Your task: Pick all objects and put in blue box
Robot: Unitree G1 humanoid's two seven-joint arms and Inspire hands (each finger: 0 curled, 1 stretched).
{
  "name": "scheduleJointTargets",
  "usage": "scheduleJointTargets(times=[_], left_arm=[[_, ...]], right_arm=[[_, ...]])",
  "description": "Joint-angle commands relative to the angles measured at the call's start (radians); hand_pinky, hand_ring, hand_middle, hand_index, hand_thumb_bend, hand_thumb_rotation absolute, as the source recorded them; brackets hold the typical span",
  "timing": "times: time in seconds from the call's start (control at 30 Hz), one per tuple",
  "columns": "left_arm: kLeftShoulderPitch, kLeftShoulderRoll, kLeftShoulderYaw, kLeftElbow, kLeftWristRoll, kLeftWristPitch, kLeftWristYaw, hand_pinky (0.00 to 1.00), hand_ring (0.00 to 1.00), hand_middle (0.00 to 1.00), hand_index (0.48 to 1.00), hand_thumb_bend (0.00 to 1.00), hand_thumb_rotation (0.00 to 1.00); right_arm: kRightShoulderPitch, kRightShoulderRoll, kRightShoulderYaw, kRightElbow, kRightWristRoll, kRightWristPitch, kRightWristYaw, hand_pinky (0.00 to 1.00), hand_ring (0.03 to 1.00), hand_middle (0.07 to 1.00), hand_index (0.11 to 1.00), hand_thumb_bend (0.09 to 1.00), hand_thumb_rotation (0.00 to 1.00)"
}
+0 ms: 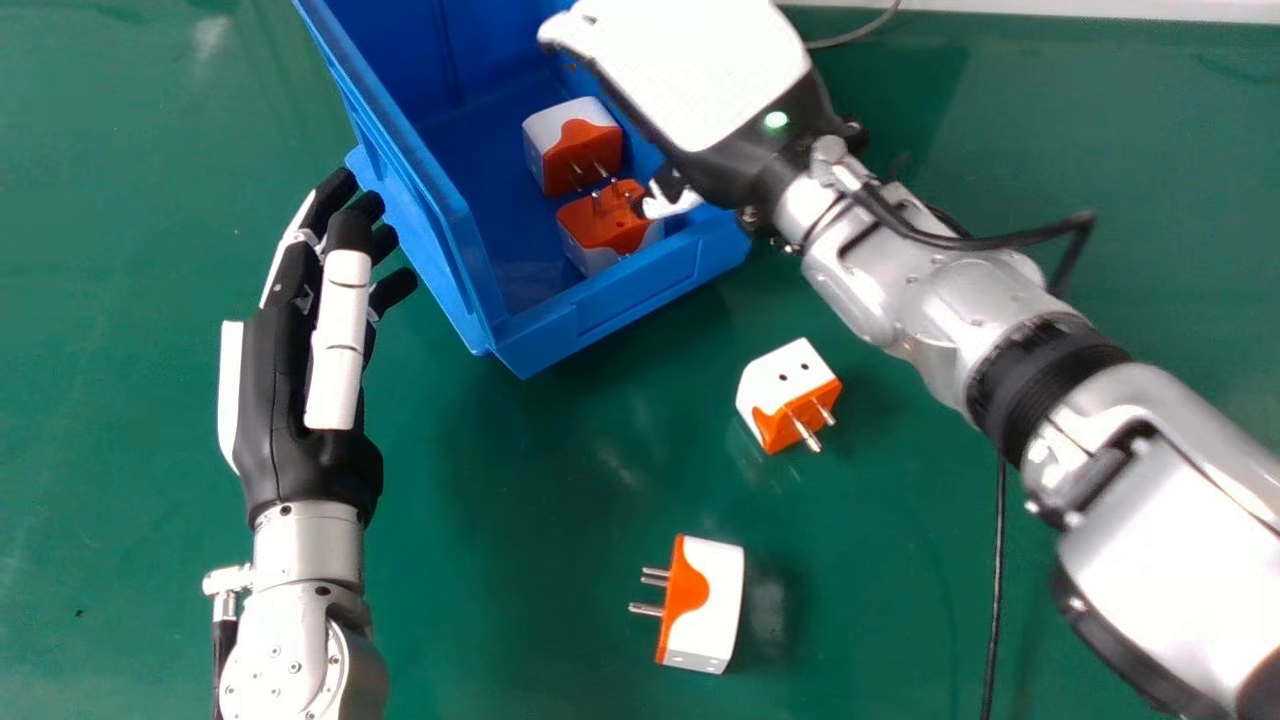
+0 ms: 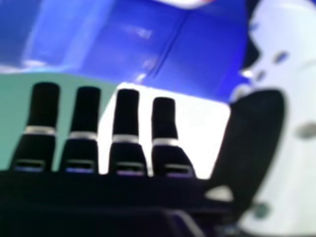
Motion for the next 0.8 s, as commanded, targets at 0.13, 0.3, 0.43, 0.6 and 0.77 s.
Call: scheduleJointTargets(times=[0.13, 0.3, 0.43, 0.6, 0.77], left_arm=[[-0.018, 0.016, 0.008, -0.006, -0.024, -0.007, -0.023, 0.80, 0.86, 0.87, 0.861, 0.70, 0.76], [-0.022, 0.023, 0.012, -0.002, -0.021, -0.010, -0.026, 0.80, 0.86, 0.87, 0.860, 0.70, 0.76], [-0.023, 0.031, 0.015, 0.016, -0.015, -0.030, -0.030, 0.80, 0.86, 0.87, 0.859, 0.70, 0.76], [-0.026, 0.029, 0.019, 0.021, -0.026, -0.032, -0.039, 0.80, 0.86, 0.87, 0.859, 0.70, 0.76], [-0.029, 0.033, 0.022, 0.029, -0.022, -0.040, -0.037, 0.80, 0.86, 0.87, 0.862, 0.69, 0.76]], right_arm=[[0.452, -0.208, -0.218, -0.719, 0.116, 0.078, 0.167, 0.68, 0.780, 0.795, 0.791, 0.800, 0.26], [0.662, -0.256, -0.301, -0.973, 0.204, 0.027, 0.284, 0.74, 0.824, 0.836, 0.833, 0.840, 0.33], [0.750, -0.294, -0.338, -1.117, 0.241, 0.042, 0.450, 0.76, 0.860, 0.869, 0.867, 0.873, 0.39], [0.779, -0.348, -0.382, -1.294, 0.274, 0.149, 0.772, 0.76, 0.860, 0.869, 0.867, 0.873, 0.39], [0.774, -0.370, -0.406, -1.380, 0.283, 0.232, 0.977, 0.77, 0.884, 0.896, 0.893, 0.899, 0.42]])
